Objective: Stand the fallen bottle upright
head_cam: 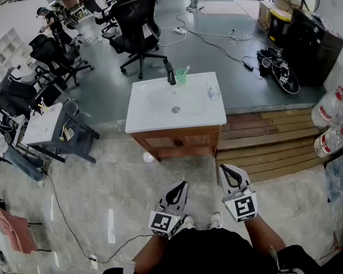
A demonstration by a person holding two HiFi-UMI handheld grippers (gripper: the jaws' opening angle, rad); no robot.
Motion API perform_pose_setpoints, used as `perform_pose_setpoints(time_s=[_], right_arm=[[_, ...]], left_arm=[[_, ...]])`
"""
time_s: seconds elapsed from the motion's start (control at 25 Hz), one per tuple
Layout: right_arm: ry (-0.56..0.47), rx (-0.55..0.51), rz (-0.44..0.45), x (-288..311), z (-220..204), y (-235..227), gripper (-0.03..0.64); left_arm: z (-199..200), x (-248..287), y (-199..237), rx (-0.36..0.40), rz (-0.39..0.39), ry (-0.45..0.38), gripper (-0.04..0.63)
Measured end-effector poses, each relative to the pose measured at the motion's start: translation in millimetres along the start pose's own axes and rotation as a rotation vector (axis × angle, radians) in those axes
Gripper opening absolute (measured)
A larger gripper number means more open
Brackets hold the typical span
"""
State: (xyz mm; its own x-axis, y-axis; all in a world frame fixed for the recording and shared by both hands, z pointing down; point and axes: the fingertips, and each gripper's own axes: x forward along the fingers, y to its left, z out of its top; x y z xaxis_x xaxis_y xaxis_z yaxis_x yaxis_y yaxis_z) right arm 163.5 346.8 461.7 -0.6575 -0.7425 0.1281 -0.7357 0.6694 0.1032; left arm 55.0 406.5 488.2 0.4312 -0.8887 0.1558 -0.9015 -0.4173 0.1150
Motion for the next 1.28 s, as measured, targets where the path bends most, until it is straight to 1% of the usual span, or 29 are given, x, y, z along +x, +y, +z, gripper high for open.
perform_pose_setpoints(time_s=[0.08, 0.12, 0.24, 0.36, 0.48, 0.68, 0.88, 1.04, 1.08, 1.16, 1.24, 1.28], right_arm=[[-0.037, -0.01, -0.008, -4.5, 6.2, 14.6, 0.011], [-0.039, -0.004, -0.013, -8.0, 8.4, 22.0, 0.011], [-0.009, 0.023, -0.033, -21.5, 11.2, 39.8, 0.011], [-0.007, 0.022, -0.048, -31.9, 15.6, 51.8, 0.011], [-0.025, 0.028, -0.063, -36.8, 22.4, 59.0, 0.012], [-0.074, 0.058, -0.106, -35.1, 33.3, 58.0, 0.015], [-0.075, 0.038, -0.153, -28.5, 30.2, 62.3, 0.015], [-0.06, 0.031, -0.165, -22.5, 28.7, 67.8, 0.018], [-0.055, 0.032, -0.163, -19.6, 27.1, 69.0, 0.034], [-0.045, 0.029, -0.152, -14.0, 22.5, 72.4, 0.094], [-0.038, 0.014, -0.142, -7.9, 18.0, 73.6, 0.129], [-0.035, 0.013, -0.138, -3.5, 16.4, 72.6, 0.166]], left_arm=[[-6.3, -18.4, 4.6, 0.013, 0.015, 0.005, 0.017], [-9.0, -27.3, 7.4, 0.018, 0.025, 0.008, 0.017], [-11.3, -49.5, 15.4, 0.028, 0.056, 0.015, 0.017], [-6.5, -64.7, 18.7, 0.036, 0.068, 0.01, 0.017], [-4.9, -74.7, 22.3, 0.043, 0.061, 0.004, 0.017], [15.5, -81.4, 31.5, 0.058, 0.045, -0.03, 0.017], [13.3, -89.5, 44.4, 0.09, 0.019, -0.031, 0.017], [9.5, -95.9, 48.3, 0.09, -0.001, -0.023, 0.017], [7.5, -95.5, 50.4, 0.093, -0.004, -0.017, 0.017], [2.2, -94.2, 55.0, 0.095, -0.007, -0.001, 0.017], [-0.8, -90.5, 59.4, 0.091, -0.012, 0.001, 0.017], [-0.7, -86.8, 62.0, 0.096, -0.014, 0.0, 0.017]])
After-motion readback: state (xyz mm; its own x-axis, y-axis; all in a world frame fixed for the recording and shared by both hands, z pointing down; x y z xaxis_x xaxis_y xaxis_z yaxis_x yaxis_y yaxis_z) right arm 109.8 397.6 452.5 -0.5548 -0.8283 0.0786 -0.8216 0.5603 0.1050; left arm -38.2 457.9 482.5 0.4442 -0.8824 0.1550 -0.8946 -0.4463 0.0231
